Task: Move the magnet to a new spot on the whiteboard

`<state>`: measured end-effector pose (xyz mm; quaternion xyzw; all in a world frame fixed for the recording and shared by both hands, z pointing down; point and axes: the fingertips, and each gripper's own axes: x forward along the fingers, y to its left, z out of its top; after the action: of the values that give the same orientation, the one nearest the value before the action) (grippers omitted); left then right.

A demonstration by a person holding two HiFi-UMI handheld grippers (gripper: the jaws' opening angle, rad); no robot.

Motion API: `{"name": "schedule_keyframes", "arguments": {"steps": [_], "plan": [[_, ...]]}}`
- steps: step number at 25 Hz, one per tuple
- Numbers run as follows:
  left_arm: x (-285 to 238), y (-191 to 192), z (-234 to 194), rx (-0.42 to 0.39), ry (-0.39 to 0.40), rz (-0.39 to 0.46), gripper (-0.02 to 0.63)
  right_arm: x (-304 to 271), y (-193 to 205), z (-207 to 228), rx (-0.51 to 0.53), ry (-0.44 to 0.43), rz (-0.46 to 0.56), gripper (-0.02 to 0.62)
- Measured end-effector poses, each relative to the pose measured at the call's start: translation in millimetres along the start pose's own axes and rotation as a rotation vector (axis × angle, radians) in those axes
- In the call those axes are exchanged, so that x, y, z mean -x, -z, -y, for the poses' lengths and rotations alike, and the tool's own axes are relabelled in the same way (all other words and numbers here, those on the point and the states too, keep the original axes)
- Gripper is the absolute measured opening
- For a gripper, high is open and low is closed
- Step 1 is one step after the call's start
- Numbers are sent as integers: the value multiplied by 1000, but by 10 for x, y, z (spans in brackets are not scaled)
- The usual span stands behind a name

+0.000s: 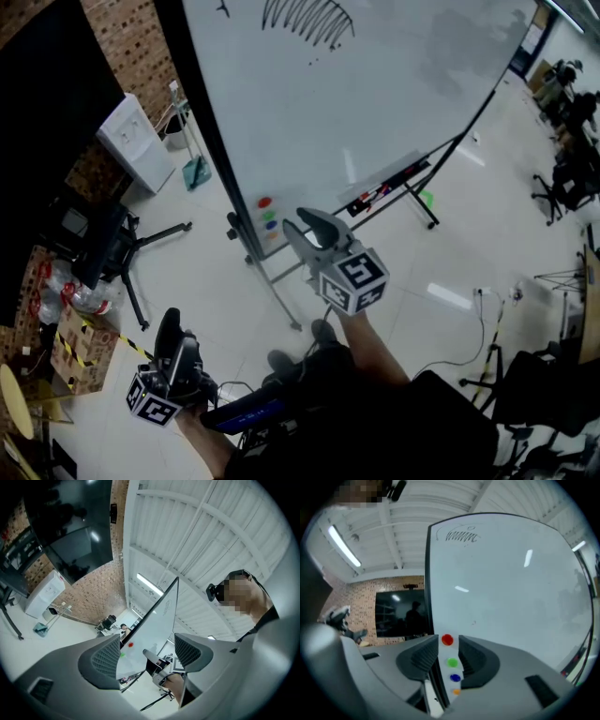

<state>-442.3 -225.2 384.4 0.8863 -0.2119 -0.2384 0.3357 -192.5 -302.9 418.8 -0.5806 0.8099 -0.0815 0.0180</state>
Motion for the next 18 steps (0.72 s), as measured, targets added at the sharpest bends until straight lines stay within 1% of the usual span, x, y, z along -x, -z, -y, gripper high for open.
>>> {"name": "schedule_keyframes", "arguments": {"steps": [2, 5, 7, 8, 10, 12, 16, 18], "plan": [[-98, 106, -14, 20, 41, -40, 354, 321, -85, 65, -92, -34, 60, 163], [-205, 305, 28, 52, 106, -102, 354, 863, -195, 105, -218, -62, 141, 163], [-237, 398, 89, 61, 136, -124, 354, 1153, -269, 71, -296, -90, 192, 161], [-248, 429, 127, 63, 146, -126, 354, 1259, -305, 53, -319, -103, 211, 161], [-261, 481, 235, 57, 155, -123, 354, 1411, -385, 30, -329, -127, 240, 161], [-266, 530, 372, 34, 153, -117, 354, 1515, -477, 18, -336, -170, 271, 161], [-295, 645, 658, -23, 115, -71, 354, 1688, -607, 68, -352, -280, 302, 160], [-352, 795, 813, -45, 86, -45, 354, 1838, -624, 188, -360, -324, 298, 160]]}}
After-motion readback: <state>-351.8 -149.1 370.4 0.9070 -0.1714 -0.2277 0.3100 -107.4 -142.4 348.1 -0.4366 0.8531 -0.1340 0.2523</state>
